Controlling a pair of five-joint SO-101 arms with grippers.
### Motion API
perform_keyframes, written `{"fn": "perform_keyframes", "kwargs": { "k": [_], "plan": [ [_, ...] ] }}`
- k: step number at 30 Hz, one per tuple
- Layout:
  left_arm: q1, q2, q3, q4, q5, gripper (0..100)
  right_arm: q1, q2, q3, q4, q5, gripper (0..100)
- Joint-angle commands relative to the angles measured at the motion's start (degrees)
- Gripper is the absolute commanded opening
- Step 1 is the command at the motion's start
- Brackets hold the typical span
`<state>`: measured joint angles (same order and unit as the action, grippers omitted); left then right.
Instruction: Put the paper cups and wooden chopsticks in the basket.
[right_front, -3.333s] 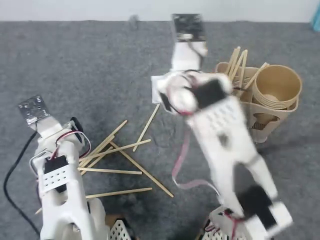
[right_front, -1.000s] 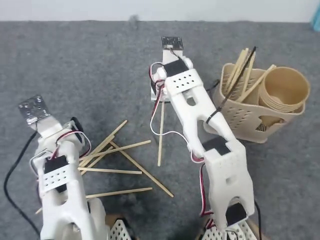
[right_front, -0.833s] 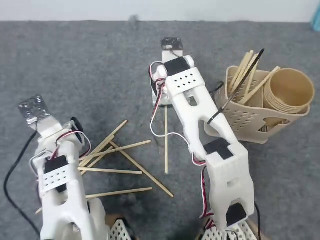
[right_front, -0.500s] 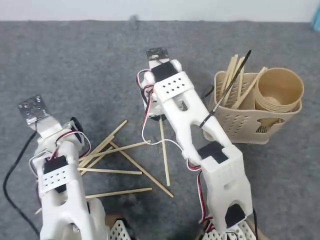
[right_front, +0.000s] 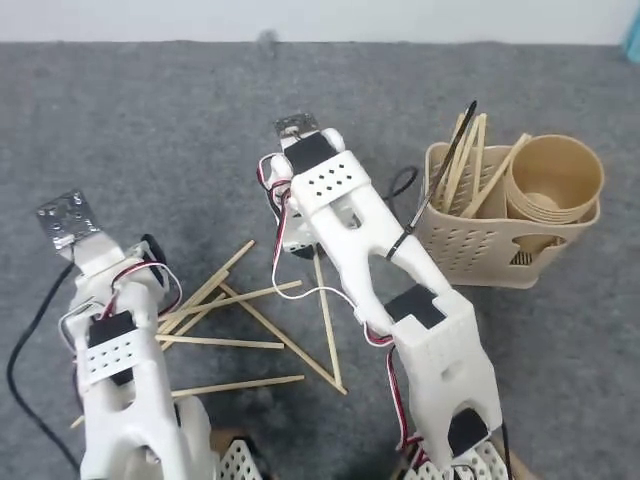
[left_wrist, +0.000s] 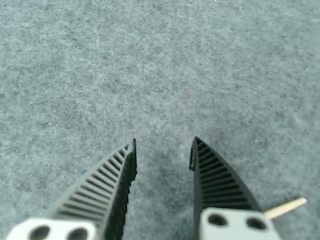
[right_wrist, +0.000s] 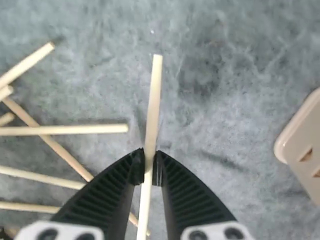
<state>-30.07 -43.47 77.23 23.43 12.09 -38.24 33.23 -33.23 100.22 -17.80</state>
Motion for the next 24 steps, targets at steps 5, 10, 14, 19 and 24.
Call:
{"fn": "perform_keyframes", "kwargs": {
  "k": [5,10,14,19,24],
  "plan": [
    [0.4,0.1,-2.4,-1.4,-0.5,17,-3.0,-10.4,4.0,2.5,0.7,0.9],
    [0.4,0.1,-2.4,-1.4,-0.5,17,-4.8,-17.2,13.7,-1.2,0.9,0.9],
    [0.4,0.1,-2.4,-1.4,-0.5,17,-4.4,-20.6,22.2,-8.6,1.1,0.9],
    [0.4,0.1,-2.4,-1.4,-0.5,17,-1.9,-21.2,27.1,-16.4,1.9,2.0],
    [0.4,0.1,-2.4,-1.4,-0.5,17,-0.4,-18.2,29.0,-19.0,6.1,13.6]
  ]
}}
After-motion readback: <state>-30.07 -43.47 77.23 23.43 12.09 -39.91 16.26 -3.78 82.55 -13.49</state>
